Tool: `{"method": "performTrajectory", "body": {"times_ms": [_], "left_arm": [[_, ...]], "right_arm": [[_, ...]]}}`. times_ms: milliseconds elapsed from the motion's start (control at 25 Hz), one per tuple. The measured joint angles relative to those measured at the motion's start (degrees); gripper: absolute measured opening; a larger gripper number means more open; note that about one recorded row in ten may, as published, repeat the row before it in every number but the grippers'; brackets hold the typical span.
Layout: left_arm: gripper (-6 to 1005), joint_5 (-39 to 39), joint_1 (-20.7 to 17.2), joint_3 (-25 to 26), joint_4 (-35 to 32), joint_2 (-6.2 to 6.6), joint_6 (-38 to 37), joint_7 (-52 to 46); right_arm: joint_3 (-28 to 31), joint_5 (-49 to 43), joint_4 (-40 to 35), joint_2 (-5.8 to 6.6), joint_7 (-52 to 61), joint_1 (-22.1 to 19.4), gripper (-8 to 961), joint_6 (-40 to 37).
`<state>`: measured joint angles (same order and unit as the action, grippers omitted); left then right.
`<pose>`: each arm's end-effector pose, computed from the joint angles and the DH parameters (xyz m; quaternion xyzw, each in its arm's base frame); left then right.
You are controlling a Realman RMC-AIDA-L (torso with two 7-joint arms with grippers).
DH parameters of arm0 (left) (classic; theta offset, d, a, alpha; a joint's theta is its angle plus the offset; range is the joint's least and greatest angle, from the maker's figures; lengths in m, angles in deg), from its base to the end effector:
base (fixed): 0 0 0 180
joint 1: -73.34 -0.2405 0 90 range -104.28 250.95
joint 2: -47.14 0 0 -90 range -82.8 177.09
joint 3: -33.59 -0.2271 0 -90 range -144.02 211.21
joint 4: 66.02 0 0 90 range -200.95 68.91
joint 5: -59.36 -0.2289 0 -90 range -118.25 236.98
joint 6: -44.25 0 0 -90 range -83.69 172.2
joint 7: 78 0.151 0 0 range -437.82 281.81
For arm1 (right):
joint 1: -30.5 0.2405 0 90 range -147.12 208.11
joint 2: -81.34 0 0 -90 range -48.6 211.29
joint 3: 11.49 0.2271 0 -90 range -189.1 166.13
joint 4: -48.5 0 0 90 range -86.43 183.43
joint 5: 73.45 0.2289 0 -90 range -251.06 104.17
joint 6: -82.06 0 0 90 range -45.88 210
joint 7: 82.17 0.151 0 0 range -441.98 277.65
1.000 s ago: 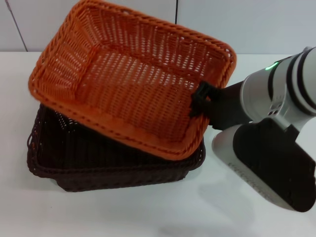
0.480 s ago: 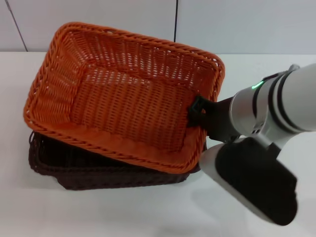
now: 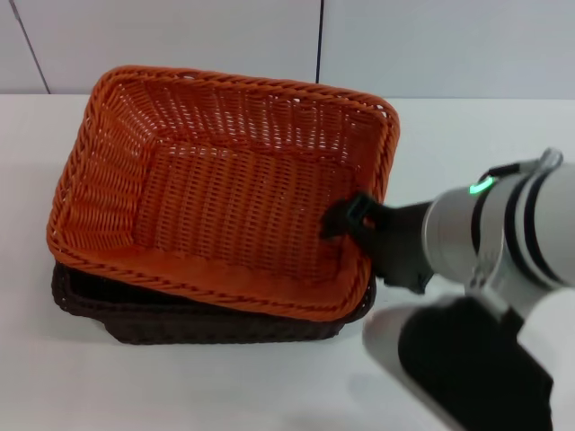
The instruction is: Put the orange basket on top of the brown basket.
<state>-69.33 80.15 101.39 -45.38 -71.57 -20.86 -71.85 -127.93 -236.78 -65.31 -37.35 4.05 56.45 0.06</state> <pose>-0.3991 0.2592 0.0405 -0.5298 -0.3016 -0.1982 0.7675 0.0274 0.2774 -0.0286 -0.7833 -0.5408 -0.2759 0.1335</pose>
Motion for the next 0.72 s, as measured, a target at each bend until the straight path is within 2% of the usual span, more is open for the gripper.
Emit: {"method": "performTrajectory", "body": {"times_ms": [80,280,560,640,680,720], "left_arm": [[769,-0.3,0.3,-0.2,0.0,0.1,0.7,0.0],[769,-0.4,0.8,-1.4,-0.3,0.23,0.9,0.5],[769,-0.8,1.0,-1.7,-0.6,0.3,0.8,0.6],[769,-0.9,0.9,-1.8,-0.6,0.32,0.7,0.6],[769,-0.9,0.8,-2.0,-0.6,0.33,0.5,0.6],[769,-0.9,0.7,-2.2,-0.5,0.34,0.4,0.6]], "right_arm": [[-3.4,-0.2,-3.1,-0.13,0.5,-2.3,478,-1.1],[-9.3,-3.2,-4.5,-0.21,2.8,-4.1,616,-1.8],[-15.4,-4.0,-4.9,-0.36,4.8,-5.6,616,3.9],[-16.6,-4.0,-4.4,-0.37,6.4,-5.6,617,6.7],[-16.6,-3.9,-3.0,-0.45,10.8,-5.6,617,12.8],[-16.6,-3.9,-3.0,-0.45,10.8,-5.6,617,12.8]]}}
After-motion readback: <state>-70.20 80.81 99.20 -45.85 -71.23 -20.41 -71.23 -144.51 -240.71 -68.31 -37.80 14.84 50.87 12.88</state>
